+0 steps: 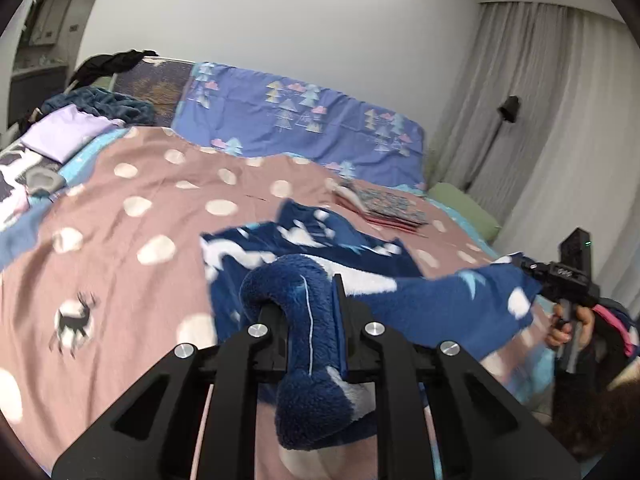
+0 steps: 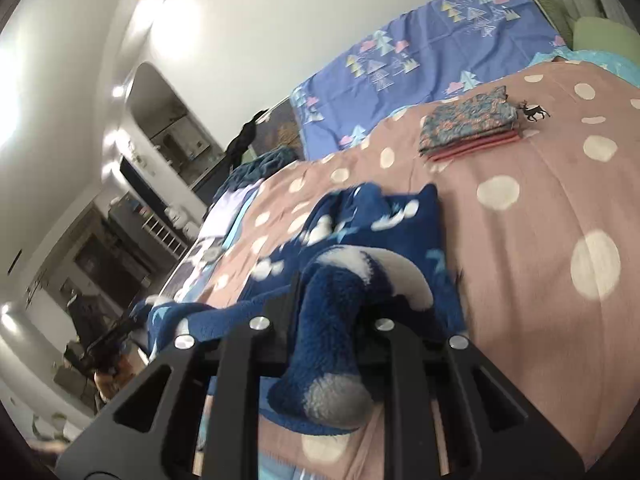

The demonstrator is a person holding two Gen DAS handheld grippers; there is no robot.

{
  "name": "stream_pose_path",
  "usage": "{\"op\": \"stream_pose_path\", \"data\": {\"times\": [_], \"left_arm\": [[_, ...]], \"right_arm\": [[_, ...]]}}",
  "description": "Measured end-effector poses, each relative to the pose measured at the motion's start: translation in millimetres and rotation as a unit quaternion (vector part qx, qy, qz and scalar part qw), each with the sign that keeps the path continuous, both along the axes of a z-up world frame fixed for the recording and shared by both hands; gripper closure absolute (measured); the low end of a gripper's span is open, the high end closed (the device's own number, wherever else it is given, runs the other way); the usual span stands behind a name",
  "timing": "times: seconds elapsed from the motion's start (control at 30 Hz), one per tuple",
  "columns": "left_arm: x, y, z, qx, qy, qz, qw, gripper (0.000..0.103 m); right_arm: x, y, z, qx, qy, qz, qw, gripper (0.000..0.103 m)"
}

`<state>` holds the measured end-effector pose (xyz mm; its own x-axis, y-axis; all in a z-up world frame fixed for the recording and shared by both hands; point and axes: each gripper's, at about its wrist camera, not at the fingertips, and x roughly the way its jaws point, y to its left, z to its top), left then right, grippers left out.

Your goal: Fold small clothes

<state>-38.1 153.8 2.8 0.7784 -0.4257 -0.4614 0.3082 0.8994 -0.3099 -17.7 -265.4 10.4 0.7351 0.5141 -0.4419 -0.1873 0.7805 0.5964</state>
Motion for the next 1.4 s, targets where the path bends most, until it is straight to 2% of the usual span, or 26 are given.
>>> {"op": "stream_pose_path", "data": {"times": [0.13, 0.43, 0.57, 0.63, 0.7, 0.77, 0.9, 1.0, 1.03, 1.07, 1.1, 1.13, 1.23, 1.3, 1.33, 1.37, 1.4], "left_arm": [[45.6, 0.4, -3.8, 0.003, 0.012, 0.013, 0.9998, 0.088], [145.8, 9.3, -37.7, -0.011, 0.071, 0.032, 0.9969, 0.088], [187.9, 12.4, -63.5, -0.006, 0.101, 0.037, 0.9941, 0.088], [208.7, 13.1, -87.4, -0.003, 0.13, 0.047, 0.9904, 0.088], [223.6, 13.0, -111.5, -0.005, 0.156, 0.051, 0.9864, 0.086], [227.6, 13.8, -123.3, -0.011, 0.161, 0.054, 0.9854, 0.083], [222.4, 12.1, -114.0, 0.005, 0.145, 0.043, 0.9885, 0.082], [203.3, 13.3, -94.7, 0.019, 0.127, 0.034, 0.9911, 0.076], [192.8, 13.7, -87.2, 0.028, 0.115, 0.031, 0.9925, 0.07], [182.2, 13.1, -80.5, 0.043, 0.1, 0.032, 0.9935, 0.06], [165.6, 12.2, -71.3, 0.076, 0.078, 0.043, 0.9932, 0.052], [152.8, 10.1, -64.6, 0.105, 0.058, 0.05, 0.9915, 0.042], [124.5, 4.0, -54.8, 0.156, 0.032, 0.037, 0.9865, 0.042], [113.7, -6.8, -57.3, 0.188, 0.022, 0.009, 0.9818, 0.04], [113.3, -13.3, -61.8, 0.21, 0.022, 0.001, 0.9775, 0.038], [118.6, -26.5, -72.8, 0.258, 0.026, -0.006, 0.9659, 0.037], [124.9, -34.1, -81.7, 0.288, 0.031, -0.006, 0.957, 0.037]], "right_arm": [[44.6, 2.4, -3.2, -0.01, 0.007, -0.016, 1.0, 0.085], [139.4, 10.0, -35.2, -0.029, 0.045, -0.032, 0.998, 0.085], [185.4, 15.4, -68.9, -0.058, 0.089, -0.035, 0.994, 0.085], [199.9, 16.4, -89.5, -0.07, 0.114, -0.037, 0.99, 0.085], [209.4, 15.3, -110.4, -0.072, 0.132, -0.035, 0.988, 0.085], [208.0, 11.1, -118.4, -0.059, 0.132, -0.032, 0.989, 0.085], [193.8, 8.2, -105.6, -0.073, 0.109, -0.008, 0.991, 0.08], [164.9, 10.0, -84.5, -0.123, 0.061, 0.014, 0.99, 0.066], [151.8, 12.7, -78.4, -0.162, 0.041, 0.018, 0.986, 0.056], [139.1, 16.1, -73.5, -0.207, 0.02, 0.015, 0.978, 0.034], [128.1, 21.0, -69.3, -0.252, -0.002, 0.017, 0.968, 0.025], [117.8, 25.9, -68.4, -0.29, -0.016, 0.029, 0.956, 0.022], [102.5, 36.9, -75.6, -0.358, -0.015, 0.059, 0.932, 0.022], [104.4, 47.1, -86.3, -0.403, -0.005, 0.072, 0.912, 0.022], [110.5, 51.8, -92.2, -0.422, 0.0, 0.074, 0.904, 0.022], [118.1, 54.8, -95.6, -0.427, 0.002, 0.075, 0.901, 0.022], [125.5, 55.1, -97.0, -0.422, 0.003, 0.076, 0.903, 0.022]]}}
